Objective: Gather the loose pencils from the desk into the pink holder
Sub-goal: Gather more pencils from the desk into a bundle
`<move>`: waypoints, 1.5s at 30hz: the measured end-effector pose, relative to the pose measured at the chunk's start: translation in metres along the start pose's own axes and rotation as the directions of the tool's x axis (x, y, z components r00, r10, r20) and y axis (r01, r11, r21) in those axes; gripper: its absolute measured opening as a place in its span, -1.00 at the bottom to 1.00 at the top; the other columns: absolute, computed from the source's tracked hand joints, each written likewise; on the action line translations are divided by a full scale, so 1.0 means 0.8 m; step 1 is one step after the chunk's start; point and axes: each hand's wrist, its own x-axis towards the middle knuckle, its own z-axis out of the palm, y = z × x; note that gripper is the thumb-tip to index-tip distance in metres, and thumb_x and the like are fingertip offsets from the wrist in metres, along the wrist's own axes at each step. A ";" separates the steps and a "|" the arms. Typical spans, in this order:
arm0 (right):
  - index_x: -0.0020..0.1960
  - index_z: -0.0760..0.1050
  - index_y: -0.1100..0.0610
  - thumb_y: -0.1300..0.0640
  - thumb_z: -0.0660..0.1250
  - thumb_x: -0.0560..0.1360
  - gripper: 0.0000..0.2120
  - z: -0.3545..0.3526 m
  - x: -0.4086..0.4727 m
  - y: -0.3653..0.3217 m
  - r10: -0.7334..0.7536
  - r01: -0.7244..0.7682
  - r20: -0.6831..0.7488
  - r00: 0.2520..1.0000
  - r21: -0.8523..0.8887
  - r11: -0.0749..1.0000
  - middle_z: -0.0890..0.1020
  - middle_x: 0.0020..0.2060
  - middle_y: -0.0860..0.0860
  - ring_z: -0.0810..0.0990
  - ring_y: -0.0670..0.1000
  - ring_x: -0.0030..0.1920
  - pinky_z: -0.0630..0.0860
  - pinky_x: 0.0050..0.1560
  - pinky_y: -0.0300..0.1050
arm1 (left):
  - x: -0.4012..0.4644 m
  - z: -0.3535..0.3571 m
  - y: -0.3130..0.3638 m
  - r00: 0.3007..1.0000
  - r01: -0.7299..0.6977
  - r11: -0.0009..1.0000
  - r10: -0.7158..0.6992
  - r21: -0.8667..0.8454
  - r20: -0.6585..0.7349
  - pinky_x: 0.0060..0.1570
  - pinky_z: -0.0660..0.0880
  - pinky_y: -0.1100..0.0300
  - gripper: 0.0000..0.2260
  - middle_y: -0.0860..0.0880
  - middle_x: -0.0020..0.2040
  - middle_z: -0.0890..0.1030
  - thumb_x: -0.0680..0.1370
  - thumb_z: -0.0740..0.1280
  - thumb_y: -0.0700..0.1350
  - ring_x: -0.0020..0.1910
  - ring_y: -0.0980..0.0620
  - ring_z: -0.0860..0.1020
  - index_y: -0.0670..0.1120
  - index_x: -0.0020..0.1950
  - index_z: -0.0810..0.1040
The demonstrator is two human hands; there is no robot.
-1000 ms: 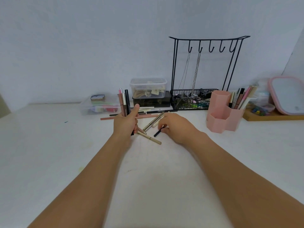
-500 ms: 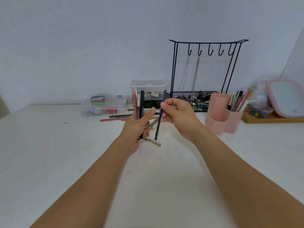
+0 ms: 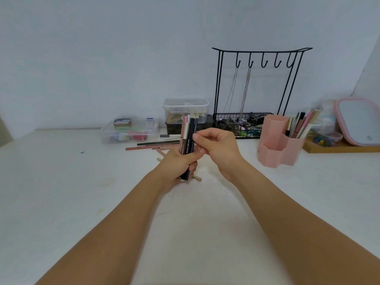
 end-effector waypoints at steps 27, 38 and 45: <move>0.22 0.55 -0.04 0.07 0.22 0.64 -0.80 -0.033 0.028 0.054 0.027 0.365 0.378 0.925 -0.909 0.201 0.48 0.23 -0.02 0.40 0.10 0.21 0.51 0.09 0.01 | 0.016 -0.046 0.000 0.876 -0.038 0.990 -0.032 -0.133 -0.481 -0.50 0.32 0.19 -0.67 0.02 -0.52 0.33 0.58 0.43 0.03 -0.54 0.03 0.30 -0.06 -0.22 0.36; 0.04 0.57 0.10 0.14 0.29 0.62 -0.91 -0.023 0.025 0.023 -0.202 0.166 -0.029 0.979 -0.461 0.872 0.56 -0.24 -0.07 0.44 -0.15 -0.31 0.37 -0.25 -0.30 | 0.008 -0.026 0.005 0.954 0.024 0.990 -0.064 -0.139 -0.294 -0.50 0.24 0.21 -0.58 0.02 -0.43 0.35 0.48 0.47 0.21 -0.52 0.06 0.28 -0.02 -0.28 0.36; 0.08 0.52 0.25 0.29 0.27 0.62 -0.92 -0.003 0.012 0.004 0.038 -0.044 0.031 0.999 0.206 0.978 0.55 -0.25 0.15 0.48 -0.04 -0.39 0.46 -0.39 -0.21 | 0.005 -0.010 0.004 0.985 0.018 0.989 -0.042 -0.145 -0.168 -0.54 0.22 0.25 -0.63 0.01 -0.45 0.39 0.49 0.46 0.16 -0.54 0.08 0.27 -0.08 -0.26 0.44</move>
